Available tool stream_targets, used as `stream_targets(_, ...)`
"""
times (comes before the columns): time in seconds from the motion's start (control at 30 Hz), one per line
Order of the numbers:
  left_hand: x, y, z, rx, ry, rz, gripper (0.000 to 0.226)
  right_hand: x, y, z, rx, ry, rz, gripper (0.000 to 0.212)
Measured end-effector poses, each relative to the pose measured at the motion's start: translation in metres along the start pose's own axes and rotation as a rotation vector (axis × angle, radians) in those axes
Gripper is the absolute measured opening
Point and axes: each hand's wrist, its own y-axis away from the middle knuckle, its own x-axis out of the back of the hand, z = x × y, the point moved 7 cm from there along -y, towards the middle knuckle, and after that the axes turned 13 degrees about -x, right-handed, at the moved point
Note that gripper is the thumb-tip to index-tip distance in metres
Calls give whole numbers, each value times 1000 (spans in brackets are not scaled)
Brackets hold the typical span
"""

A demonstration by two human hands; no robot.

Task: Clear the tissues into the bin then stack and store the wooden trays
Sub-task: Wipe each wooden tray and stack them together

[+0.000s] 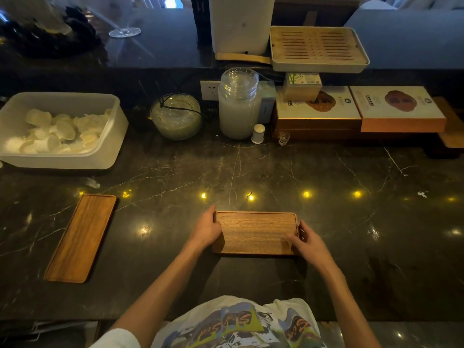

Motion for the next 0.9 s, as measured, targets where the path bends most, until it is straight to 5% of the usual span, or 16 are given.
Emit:
stream_targets(0.23, -4, -17, 7, -86, -230, -75, 41, -12, 1, 7, 38, 64, -22, 81)
stream_targets(0.4, 9, -18, -4, -65, -76, -81, 46, -15, 8, -10, 65, 128, 61, 55)
stream_targets(0.57, 77, 11, -51, -40, 119, 238, 42, -43, 14, -70, 188, 455, 257, 66)
stream_targets(0.9, 218, 148, -202, 555, 277, 1022, 38, -308, 60, -253, 565, 968, -328, 53)
